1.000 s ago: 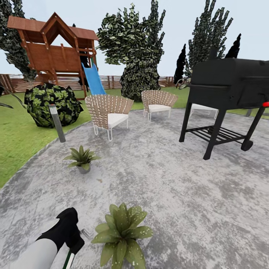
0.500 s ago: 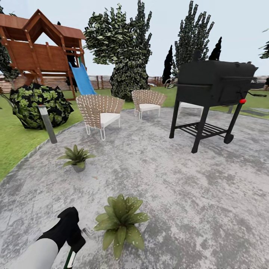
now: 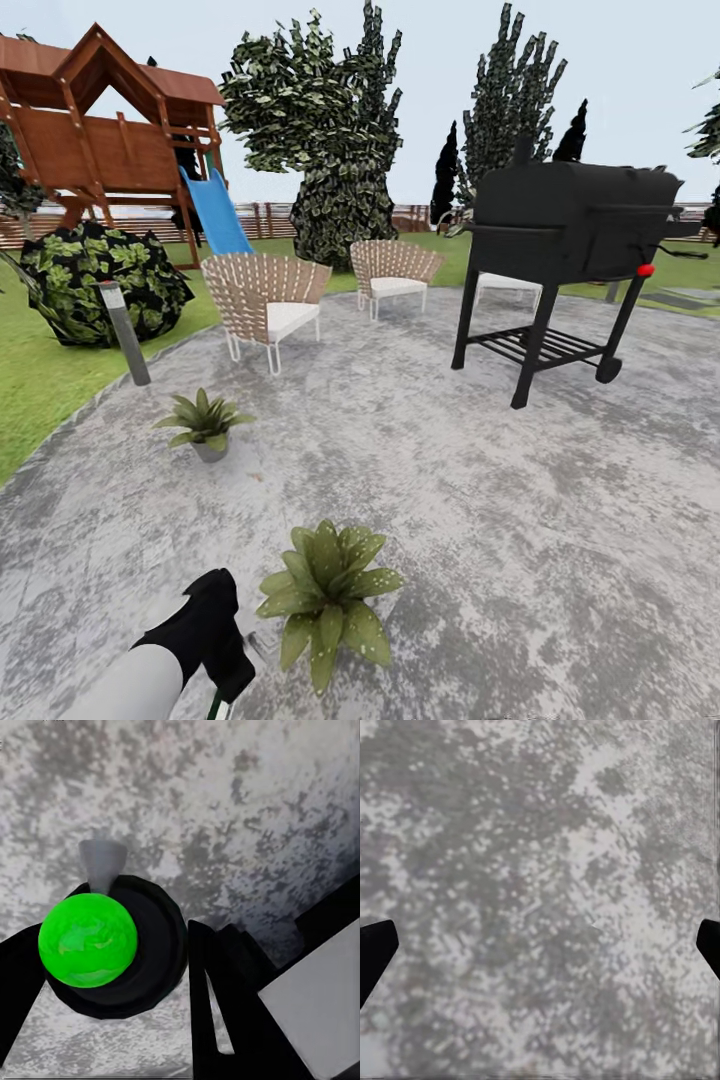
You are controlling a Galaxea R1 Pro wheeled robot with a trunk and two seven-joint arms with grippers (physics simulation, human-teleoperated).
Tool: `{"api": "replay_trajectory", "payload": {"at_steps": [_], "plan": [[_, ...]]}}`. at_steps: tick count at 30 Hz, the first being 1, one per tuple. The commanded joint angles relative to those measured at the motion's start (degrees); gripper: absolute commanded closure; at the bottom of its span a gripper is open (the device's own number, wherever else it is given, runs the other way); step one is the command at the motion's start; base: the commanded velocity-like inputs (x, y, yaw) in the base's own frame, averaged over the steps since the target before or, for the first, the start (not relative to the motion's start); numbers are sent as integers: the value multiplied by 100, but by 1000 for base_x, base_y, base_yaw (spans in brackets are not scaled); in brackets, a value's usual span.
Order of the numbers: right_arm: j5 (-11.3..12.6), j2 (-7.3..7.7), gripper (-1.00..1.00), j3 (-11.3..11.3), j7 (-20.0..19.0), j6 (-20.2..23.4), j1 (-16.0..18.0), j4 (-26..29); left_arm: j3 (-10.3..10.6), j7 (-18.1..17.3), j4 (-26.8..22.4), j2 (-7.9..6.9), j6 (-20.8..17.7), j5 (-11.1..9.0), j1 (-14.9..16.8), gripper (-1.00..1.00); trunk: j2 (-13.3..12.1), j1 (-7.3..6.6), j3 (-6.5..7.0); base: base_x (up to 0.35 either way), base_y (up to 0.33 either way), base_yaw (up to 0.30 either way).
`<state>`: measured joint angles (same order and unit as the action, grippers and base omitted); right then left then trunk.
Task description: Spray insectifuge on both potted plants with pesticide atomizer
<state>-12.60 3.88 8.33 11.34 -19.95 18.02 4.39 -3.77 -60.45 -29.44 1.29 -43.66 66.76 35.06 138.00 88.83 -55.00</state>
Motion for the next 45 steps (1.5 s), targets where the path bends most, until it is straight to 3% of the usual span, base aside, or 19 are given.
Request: {"api": "replay_trajectory", "payload": {"at_steps": [1, 6, 18, 26, 32, 37, 41, 45], "plan": [[-59, -1, -100, 46, 14, -19, 5, -9, -39, -36, -7, -17, -37, 45, 1, 100, 2, -1, -6, 0, 0, -258], [-59, -1, -100, 46, 13, -18, 6, -9, -36, -31, -1, -255, -37, 57, 1, 100, 2, -1, -6, 0, 0, -289], [-59, -6, -100, 46, 14, -18, 8, -9, -43, -6, -92, -270, -64, 56, 5, 100, 2, -1, -6, -130, 196, -58], [-59, -1, -100, 46, 11, -18, 6, -9, -58, -4, -113, -192, -56, 47, 7, 100, 2, -1, -6, 144, 228, -281], [-59, -1, -100, 46, 14, -18, 4, -9, -32, -83, -129, -257, -46, 38, 48, 100, 2, -1, -6, 11, 10, -300], [-59, -1, -100, 46, 13, -18, 6, -9, 396, -282, -127, -364, -21, 46, 224, 100, 2, -1, -6, 0, 0, -297], [-59, -1, -100, 46, 16, -18, 2, -9, 899, -1274, -130, -583, -16, 120, 590, 100, 2, -1, -6, 0, 0, -108], [-67, -1, -100, 29, 9, -26, 4, -9, 1029, -1723, -136, -727, -16, 215, 836, 100, 2, -1, -6, -56, 14, -9]]}}
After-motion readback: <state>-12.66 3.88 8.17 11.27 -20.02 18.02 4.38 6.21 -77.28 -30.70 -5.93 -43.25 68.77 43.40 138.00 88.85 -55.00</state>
